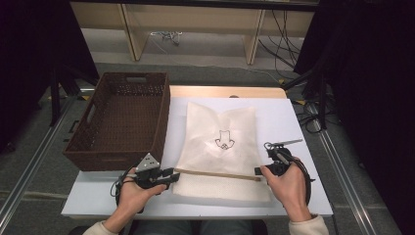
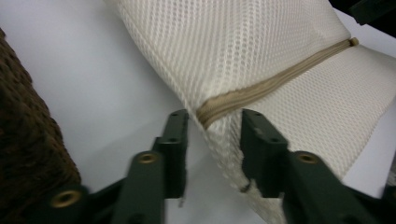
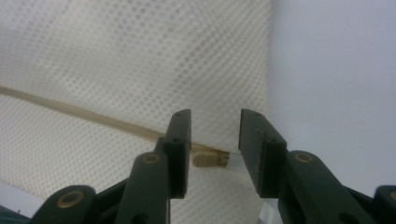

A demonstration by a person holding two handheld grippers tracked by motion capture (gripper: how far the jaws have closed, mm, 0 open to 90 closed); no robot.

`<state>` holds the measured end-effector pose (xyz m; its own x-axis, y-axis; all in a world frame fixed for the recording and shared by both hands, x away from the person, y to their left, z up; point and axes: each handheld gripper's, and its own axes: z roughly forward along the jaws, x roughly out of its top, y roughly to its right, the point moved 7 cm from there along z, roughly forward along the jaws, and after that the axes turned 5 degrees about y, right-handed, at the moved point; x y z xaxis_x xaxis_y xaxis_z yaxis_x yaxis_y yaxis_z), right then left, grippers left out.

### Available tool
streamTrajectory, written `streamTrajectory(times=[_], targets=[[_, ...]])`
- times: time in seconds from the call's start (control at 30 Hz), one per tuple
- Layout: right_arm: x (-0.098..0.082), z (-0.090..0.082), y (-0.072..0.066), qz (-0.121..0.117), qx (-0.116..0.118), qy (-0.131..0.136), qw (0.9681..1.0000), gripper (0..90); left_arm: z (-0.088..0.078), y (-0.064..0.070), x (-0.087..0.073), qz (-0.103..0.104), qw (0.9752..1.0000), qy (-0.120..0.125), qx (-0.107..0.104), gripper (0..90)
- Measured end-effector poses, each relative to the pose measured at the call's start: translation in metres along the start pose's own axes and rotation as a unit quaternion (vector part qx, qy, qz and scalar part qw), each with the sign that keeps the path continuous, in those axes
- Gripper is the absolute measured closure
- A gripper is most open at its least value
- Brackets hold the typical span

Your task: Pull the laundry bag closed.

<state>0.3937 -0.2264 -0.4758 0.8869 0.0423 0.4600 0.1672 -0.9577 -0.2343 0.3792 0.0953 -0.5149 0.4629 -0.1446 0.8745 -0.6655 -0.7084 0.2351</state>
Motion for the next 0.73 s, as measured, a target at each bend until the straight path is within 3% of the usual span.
streamTrajectory(times=[0.07,0.13,0.2,0.3,0.33,0.5,0.53,0.73], targets=[[0.002,-0.001,0.004,-0.003,0.006,0.008,0.9999,63.2,-0.003,0.000,0.005,0.027,0.9995,0.010,0.014,48.1],[0.004,0.000,0.007,0.003,0.004,0.008,1.0000,61.4,-0.006,0.002,0.010,0.025,0.9991,0.027,0.020,41.7],[0.004,0.001,0.010,0.005,-0.002,0.011,0.9999,60.7,-0.009,0.004,0.015,0.038,0.9982,0.042,0.023,37.8],[0.005,0.002,0.013,-0.002,0.004,0.014,0.9999,60.2,-0.010,0.008,0.019,0.037,0.9977,0.053,0.017,35.7],[0.005,0.002,0.012,0.006,0.001,0.013,0.9999,60.1,-0.010,0.009,0.019,0.037,0.9976,0.057,0.016,35.3],[0.005,0.002,0.016,-0.003,0.004,0.019,0.9998,59.2,-0.010,0.009,0.020,0.038,0.9973,0.061,0.014,33.1],[0.005,0.001,0.015,0.007,0.003,0.014,0.9999,59.0,-0.010,0.009,0.020,0.038,0.9973,0.060,0.016,33.0],[0.006,0.002,0.016,0.008,0.005,0.013,0.9999,58.5,-0.010,0.011,0.021,0.041,0.9972,0.062,0.012,35.0]])
